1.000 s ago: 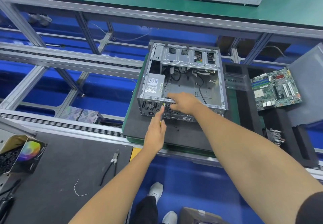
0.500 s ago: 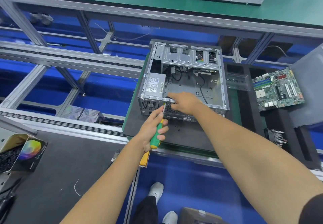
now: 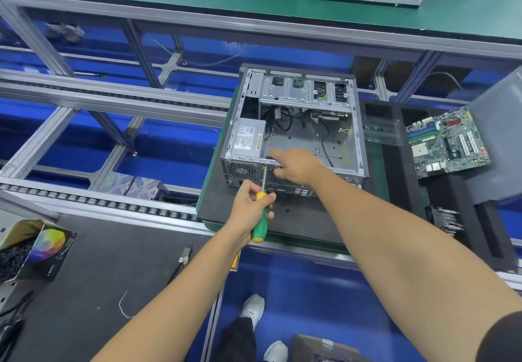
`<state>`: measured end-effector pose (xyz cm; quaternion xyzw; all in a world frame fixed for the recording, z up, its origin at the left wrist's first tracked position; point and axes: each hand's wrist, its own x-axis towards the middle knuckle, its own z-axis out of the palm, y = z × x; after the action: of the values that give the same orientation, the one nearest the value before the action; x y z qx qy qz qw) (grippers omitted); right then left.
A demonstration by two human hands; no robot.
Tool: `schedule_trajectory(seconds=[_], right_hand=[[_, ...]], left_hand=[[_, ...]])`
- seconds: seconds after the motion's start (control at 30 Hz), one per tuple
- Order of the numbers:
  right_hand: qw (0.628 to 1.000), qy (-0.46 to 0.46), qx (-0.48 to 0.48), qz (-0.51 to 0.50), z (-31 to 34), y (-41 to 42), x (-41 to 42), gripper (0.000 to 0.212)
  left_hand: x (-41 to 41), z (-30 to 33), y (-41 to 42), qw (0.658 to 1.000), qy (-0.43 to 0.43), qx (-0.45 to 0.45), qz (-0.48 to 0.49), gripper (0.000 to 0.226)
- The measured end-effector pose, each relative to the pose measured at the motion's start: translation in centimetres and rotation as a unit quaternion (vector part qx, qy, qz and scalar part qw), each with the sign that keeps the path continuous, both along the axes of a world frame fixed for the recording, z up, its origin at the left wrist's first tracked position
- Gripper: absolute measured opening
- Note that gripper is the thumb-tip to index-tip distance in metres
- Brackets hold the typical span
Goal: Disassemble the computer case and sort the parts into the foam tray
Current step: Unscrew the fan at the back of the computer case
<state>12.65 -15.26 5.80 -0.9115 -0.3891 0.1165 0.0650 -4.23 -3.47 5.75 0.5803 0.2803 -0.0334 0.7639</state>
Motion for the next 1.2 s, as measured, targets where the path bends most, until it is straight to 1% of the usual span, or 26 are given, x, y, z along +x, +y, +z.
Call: schedule_trajectory(seconds=[0.17,0.27,0.33,0.4,0.43,0.5,0.57,0.6,0.67,0.7,0.77,0.87,0.97,1.03,1.2], right_hand=[[1.0,0.003,-0.009,-0.001,0.2,0.0,0.0,0.028],[1.0,0.002,-0.009,0.0,0.2,0.0,-0.1,0.029],[1.0,0.0,-0.006,0.002,0.2,0.0,-0.1,0.028],[1.0,-0.004,-0.007,0.003,0.2,0.0,-0.1,0.027],[1.0,-0.006,-0.007,0.002,0.2,0.0,0.0,0.027],[1.0,-0.011,-0.007,0.002,0.1,0.0,0.0,0.029],[1.0,-0.015,-0.008,0.005,-0.1,0.0,0.1,0.03],[1.0,-0.015,-0.008,0.007,-0.2,0.0,0.2,0.029],[1.0,-0.016,-0.005,0.011,-0.4,0.0,0.3,0.03],[1.0,-0.017,-0.004,0.013,-0.5,0.0,0.4,0.03],[1.0,-0.017,-0.001,0.014,-0.6,0.0,0.4,0.03],[1.0,-0.018,-0.003,0.012,-0.7,-0.1,0.4,0.033],[1.0,-0.019,-0.006,0.009,-0.5,-0.1,0.4,0.035],[1.0,-0.018,-0.007,0.009,-0.5,-0.1,0.4,0.034],[1.0,-0.012,-0.01,0.004,-0.3,0.0,0.4,0.03]], left_hand=[[-1.1,0.0,-0.9,0.991,0.002,0.128,0.026,0.021],[-1.1,0.2,-1.5,0.975,0.012,0.218,0.041,0.017],[-0.8,0.2,-1.9,0.971,0.003,0.234,0.045,0.018],[-0.7,0.1,-2.1,0.983,0.007,0.181,0.038,0.019],[-0.6,-0.1,-2.1,0.991,0.013,0.125,0.033,0.019],[-0.5,-0.4,-1.4,0.999,0.023,-0.028,0.034,0.017],[-0.6,-0.8,-0.6,0.985,0.023,-0.167,0.043,0.018],[-0.7,-0.9,-0.3,0.974,0.019,-0.222,0.047,0.022],[-0.8,-1.0,-0.1,0.958,0.011,-0.281,0.051,0.031],[-0.9,-1.0,-0.2,0.957,0.009,-0.284,0.052,0.032],[-0.7,-0.8,-0.3,0.966,0.019,-0.252,0.044,0.033],[-0.1,-0.2,-0.6,0.986,0.07,-0.147,0.027,0.035],[0.1,0.3,-0.9,0.987,0.124,-0.094,0.041,0.034],[0.0,0.4,-1.1,0.989,0.12,-0.054,0.063,0.037],[-0.7,0.2,-1.8,0.988,0.08,0.066,0.118,0.04]])
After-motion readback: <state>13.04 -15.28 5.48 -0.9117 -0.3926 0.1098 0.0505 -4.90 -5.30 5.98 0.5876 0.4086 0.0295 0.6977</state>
